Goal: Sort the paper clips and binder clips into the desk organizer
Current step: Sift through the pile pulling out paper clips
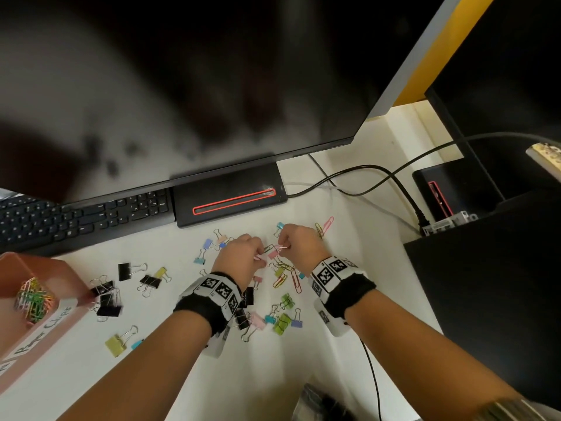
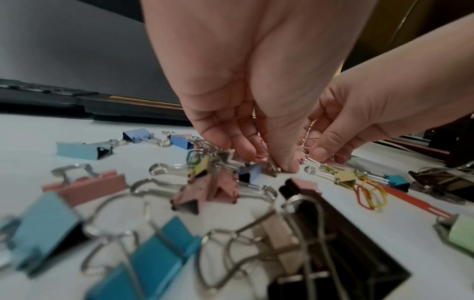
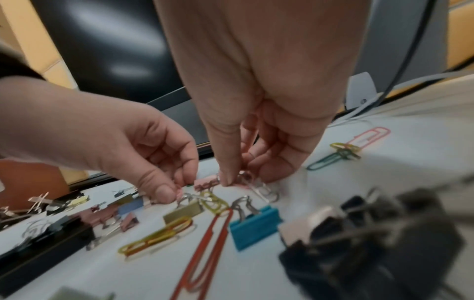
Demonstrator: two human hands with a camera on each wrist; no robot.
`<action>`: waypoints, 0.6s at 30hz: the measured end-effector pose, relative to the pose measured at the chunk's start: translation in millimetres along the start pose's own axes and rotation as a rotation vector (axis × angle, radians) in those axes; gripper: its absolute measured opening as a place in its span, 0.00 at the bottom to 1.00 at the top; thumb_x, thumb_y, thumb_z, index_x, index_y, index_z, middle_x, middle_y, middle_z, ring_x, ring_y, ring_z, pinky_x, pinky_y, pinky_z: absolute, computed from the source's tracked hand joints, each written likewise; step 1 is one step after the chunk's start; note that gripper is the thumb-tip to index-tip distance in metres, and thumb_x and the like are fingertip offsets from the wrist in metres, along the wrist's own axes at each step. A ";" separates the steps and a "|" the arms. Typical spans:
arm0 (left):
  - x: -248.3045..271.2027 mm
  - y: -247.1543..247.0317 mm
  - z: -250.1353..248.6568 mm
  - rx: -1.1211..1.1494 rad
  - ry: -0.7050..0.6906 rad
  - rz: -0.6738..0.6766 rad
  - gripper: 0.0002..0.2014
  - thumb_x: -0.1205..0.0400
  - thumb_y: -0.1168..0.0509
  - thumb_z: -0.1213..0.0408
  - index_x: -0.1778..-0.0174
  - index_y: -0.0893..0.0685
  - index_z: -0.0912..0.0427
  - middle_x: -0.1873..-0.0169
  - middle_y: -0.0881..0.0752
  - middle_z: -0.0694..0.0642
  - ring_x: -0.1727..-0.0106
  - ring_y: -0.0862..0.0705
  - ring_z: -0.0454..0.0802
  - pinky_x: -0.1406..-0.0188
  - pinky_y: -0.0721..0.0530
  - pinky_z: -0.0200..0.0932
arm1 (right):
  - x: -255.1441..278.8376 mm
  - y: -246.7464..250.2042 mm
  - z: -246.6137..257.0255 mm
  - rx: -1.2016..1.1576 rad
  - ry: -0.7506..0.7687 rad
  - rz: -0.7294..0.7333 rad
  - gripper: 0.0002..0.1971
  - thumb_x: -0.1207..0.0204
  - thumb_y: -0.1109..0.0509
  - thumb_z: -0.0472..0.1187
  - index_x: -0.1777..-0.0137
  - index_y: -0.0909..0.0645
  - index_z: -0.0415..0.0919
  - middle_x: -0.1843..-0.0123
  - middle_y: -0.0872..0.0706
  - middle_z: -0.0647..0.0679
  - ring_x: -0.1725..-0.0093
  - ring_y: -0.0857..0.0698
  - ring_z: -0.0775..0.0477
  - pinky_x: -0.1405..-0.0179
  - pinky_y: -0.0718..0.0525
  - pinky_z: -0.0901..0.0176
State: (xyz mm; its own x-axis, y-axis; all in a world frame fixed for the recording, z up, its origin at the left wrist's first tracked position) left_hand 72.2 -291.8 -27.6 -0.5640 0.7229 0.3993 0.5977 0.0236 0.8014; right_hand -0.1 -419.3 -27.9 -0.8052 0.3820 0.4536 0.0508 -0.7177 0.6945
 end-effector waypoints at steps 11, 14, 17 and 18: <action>7.0 9.4 4.3 -0.030 0.009 -0.068 0.05 0.22 0.34 0.52 0.61 0.19 0.48 0.62 0.24 0.45 0.56 0.25 0.47 0.53 0.23 0.44 | 9.9 43.8 -25.6 -0.145 0.071 -0.119 0.03 0.28 0.26 0.35 0.55 0.13 0.39 0.51 0.16 0.45 0.54 0.16 0.48 0.44 0.16 0.55; 4.0 16.2 5.3 0.057 0.027 -0.092 0.03 0.23 0.35 0.57 0.62 0.19 0.47 0.63 0.22 0.46 0.58 0.22 0.48 0.57 0.22 0.43 | 13.1 66.0 -43.9 -0.069 0.091 -0.215 0.01 0.30 0.24 0.34 0.60 0.12 0.38 0.47 0.19 0.45 0.54 0.18 0.51 0.44 0.16 0.56; -0.1 20.7 7.3 0.182 0.077 -0.081 0.03 0.22 0.37 0.61 0.61 0.19 0.51 0.62 0.22 0.48 0.69 0.22 0.45 0.72 0.24 0.37 | 12.4 73.7 -56.3 0.074 0.098 -0.120 0.01 0.30 0.25 0.34 0.60 0.11 0.38 0.33 0.23 0.46 0.52 0.16 0.48 0.42 0.18 0.57; -1.4 21.3 7.6 0.212 0.088 -0.078 0.03 0.22 0.36 0.63 0.60 0.19 0.52 0.61 0.20 0.49 0.71 0.23 0.43 0.75 0.27 0.34 | 12.1 73.5 -57.4 0.133 0.109 -0.090 0.02 0.30 0.25 0.35 0.60 0.11 0.39 0.31 0.24 0.48 0.48 0.17 0.48 0.41 0.20 0.59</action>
State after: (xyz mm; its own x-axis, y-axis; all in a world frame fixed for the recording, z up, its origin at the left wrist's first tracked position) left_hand 90.0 -287.1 -14.5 -0.6549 0.6506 0.3844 0.6513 0.2279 0.7238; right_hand -40.0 -500.8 -3.4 -0.8690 0.3702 0.3284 0.0481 -0.5972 0.8006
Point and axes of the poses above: each hand's wrist, its own x-axis away from the middle knuckle, its own y-axis out of the back of the hand, z = x × y, the point moved 3 cm from there along -x, towards the middle knuckle
